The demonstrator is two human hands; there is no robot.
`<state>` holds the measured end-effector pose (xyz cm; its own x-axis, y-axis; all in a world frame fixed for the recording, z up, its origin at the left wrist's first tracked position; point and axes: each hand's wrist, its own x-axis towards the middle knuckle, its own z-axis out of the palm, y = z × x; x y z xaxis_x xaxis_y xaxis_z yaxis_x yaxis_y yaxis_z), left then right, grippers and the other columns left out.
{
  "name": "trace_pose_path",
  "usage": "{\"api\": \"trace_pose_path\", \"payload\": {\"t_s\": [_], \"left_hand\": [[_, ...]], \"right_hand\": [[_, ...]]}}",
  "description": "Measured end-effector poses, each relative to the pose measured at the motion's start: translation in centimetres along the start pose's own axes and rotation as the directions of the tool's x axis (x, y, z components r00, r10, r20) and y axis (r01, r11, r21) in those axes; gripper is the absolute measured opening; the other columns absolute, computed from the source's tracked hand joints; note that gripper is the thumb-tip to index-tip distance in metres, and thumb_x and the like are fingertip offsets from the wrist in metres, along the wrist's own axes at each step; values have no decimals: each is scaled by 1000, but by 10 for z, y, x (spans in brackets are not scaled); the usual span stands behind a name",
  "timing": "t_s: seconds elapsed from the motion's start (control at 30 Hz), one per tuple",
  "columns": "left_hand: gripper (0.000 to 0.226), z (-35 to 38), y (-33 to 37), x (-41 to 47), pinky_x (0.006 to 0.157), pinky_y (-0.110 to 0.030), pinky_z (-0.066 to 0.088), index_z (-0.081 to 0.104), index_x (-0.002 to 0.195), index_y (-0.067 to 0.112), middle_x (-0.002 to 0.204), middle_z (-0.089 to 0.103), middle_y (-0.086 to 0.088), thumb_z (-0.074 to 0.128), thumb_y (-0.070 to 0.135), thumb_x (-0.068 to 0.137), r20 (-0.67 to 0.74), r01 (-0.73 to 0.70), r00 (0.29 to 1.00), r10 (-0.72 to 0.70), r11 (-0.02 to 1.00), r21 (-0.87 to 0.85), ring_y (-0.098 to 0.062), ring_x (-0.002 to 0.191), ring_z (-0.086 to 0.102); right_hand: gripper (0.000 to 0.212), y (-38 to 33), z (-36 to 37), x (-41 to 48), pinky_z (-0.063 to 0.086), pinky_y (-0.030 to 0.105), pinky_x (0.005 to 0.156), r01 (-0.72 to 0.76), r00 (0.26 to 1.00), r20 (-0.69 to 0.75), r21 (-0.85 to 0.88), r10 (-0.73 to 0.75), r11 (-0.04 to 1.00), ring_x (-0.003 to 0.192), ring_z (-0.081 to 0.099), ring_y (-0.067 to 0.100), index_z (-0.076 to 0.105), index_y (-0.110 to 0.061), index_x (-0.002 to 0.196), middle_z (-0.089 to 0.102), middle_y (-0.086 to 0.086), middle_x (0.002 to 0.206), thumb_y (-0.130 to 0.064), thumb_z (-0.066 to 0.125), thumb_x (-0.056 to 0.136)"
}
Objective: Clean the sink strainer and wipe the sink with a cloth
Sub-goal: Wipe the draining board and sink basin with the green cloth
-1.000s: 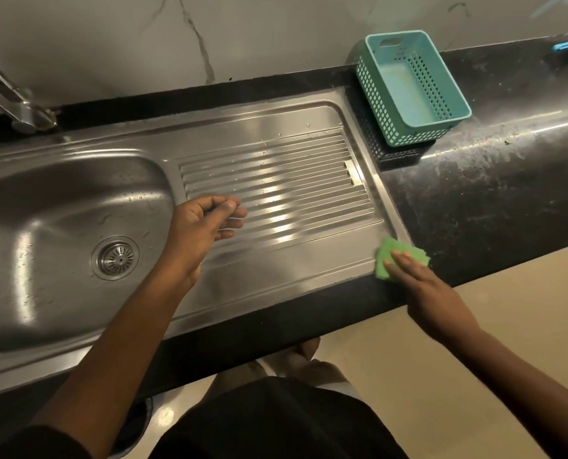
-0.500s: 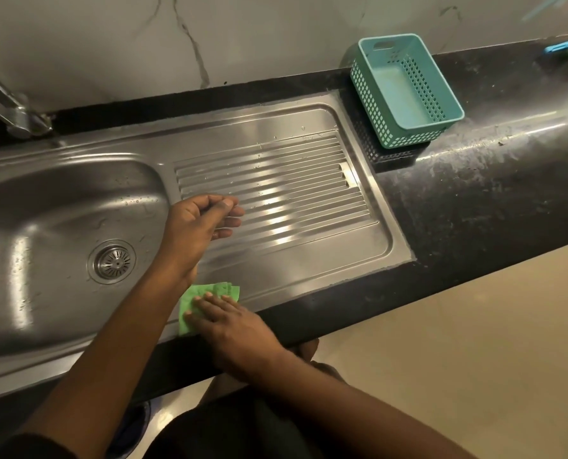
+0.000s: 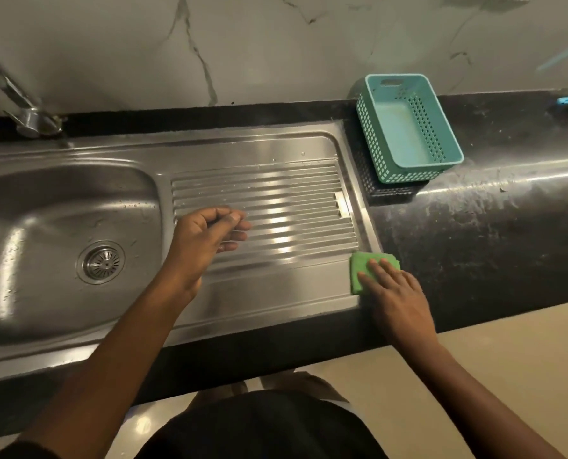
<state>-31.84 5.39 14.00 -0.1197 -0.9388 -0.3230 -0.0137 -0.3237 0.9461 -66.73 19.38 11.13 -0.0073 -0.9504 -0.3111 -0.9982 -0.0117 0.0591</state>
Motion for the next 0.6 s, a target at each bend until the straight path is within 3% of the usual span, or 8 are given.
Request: {"api": "trace_pose_path", "payload": {"t_s": [0.07,0.1,0.17,0.23,0.3,0.37,0.47,0.6], "left_hand": [[16,10,-1,-1,83,-34,61,82,105,28,105,84,-3,69,34,100,-27,12,1000,-12,1000,-11,-22,99,81],[15,14,-1,-2,82,-34,61,82,105,28,105,84,-3,69,33,100,-39,15,999,-15,1000,-17,-22,99,81],[15,22,-2,-3,83,-34,61,82,105,27,105,84,-4,68,31,101,-68,19,997,-21,999,-32,-23,99,81],[15,28,-2,-5,84,-35,62,82,106,24,105,84,-4,68,29,102,-106,22,994,-28,998,-55,-23,98,81],[16,35,-3,-8,85,-36,62,81,109,20,105,84,-5,67,27,103,-124,30,991,-39,997,-69,-24,98,81],[17,42,-7,-13,86,-35,62,80,111,18,105,84,-5,66,25,104,-125,37,991,-44,997,-61,-25,99,80],[17,49,-12,-17,80,-29,62,80,111,15,104,84,-6,66,22,104,-126,45,991,-54,996,-73,-25,97,80],[17,47,-15,-15,78,-27,62,80,112,14,103,84,-6,66,21,104,-136,56,988,-68,994,-90,-23,95,80]], "right_hand": [[65,13,-17,22,41,49,115,2,993,-122,45,4,999,146,44,31,55,-25,147,43,8,161,-19,76,86],[60,16,-28,38,45,48,110,4,977,-211,78,13,997,142,48,31,57,-24,145,46,9,159,-14,68,87],[56,15,-57,82,47,47,106,9,930,-365,123,37,992,137,51,29,58,-22,142,51,10,155,-13,52,88],[54,7,-85,137,45,47,106,26,911,-411,97,16,995,134,55,29,61,-21,139,60,9,146,-16,53,86],[47,-4,-104,187,50,47,99,57,935,-351,24,-45,998,117,65,35,67,-17,127,71,11,125,-14,59,81],[36,-17,-113,223,57,47,83,77,973,-220,0,-75,997,98,68,42,70,-12,115,72,17,104,-11,63,80],[43,-23,-102,242,56,49,84,124,989,-76,-35,-126,992,104,65,46,64,-12,127,69,22,111,-10,66,84],[55,-10,-79,218,53,46,89,164,979,-94,-173,-182,971,118,56,41,54,-13,142,70,15,126,-16,63,88]]}}
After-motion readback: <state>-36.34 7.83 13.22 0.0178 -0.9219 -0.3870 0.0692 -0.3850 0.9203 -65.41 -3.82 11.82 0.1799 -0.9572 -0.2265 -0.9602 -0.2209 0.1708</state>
